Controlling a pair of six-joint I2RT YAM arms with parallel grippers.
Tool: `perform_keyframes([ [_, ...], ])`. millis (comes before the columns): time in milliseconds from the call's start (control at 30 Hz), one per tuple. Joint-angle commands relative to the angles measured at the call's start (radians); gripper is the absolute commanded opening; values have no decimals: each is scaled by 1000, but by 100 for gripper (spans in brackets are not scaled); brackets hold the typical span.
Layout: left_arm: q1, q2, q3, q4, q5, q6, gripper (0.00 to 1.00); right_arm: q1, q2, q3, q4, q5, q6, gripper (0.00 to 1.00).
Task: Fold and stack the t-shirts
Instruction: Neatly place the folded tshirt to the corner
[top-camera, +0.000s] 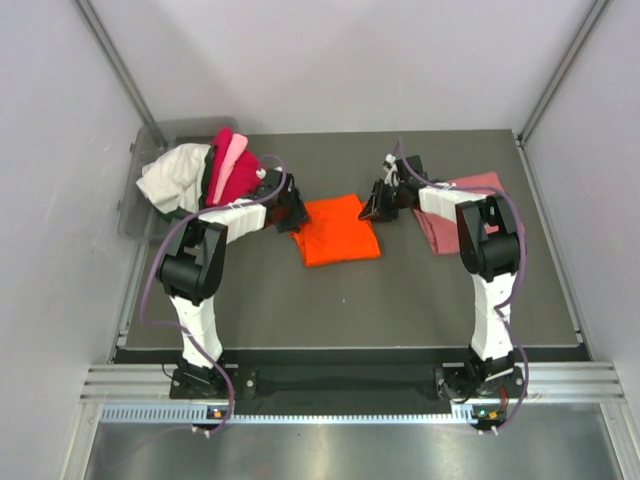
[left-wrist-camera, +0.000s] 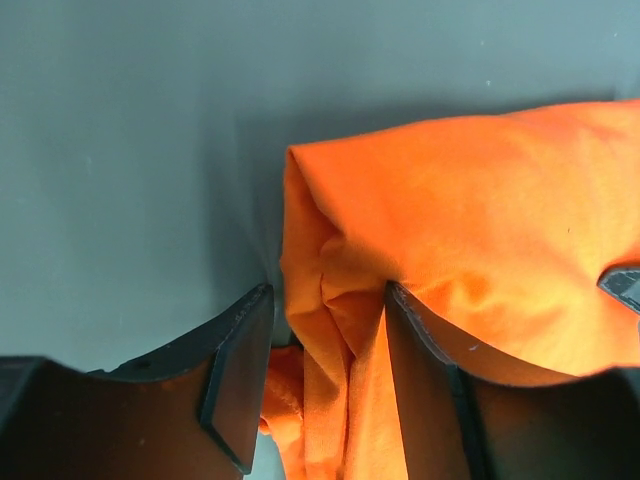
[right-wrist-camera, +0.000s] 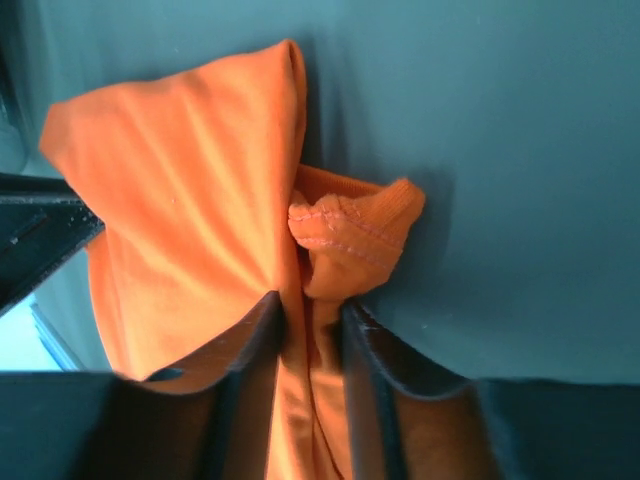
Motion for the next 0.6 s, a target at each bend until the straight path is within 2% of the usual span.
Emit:
perform_keyframes([
  [0,4,-20,-26,-5,-17,-2,54,4,15,28,20,-1,-12,24],
  [67,2,-8,-16,-7,-15,1,50,4,12,27,28,-4,-14,18],
  [133,4,10,-2,-8,-3,-5,41,4,9,17,39,-6,-10,17],
  [233,4,38,0,33,34,-45,34,4,4,13,45,-9,-10,8],
  [267,4,47,-7,47,58,-65,30,4,3,11,48,-13,-10,1],
  [400,-1,44,-20,84,63,-90,10,5,-16,-1,60,-18,-15,0],
  [433,-1,37,-25,89,63,-90,0,4,-31,-6,62,-18,-18,0],
  [567,-2,-32,-68,102,61,-81,0,4,-88,-35,54,-4,-33,0],
])
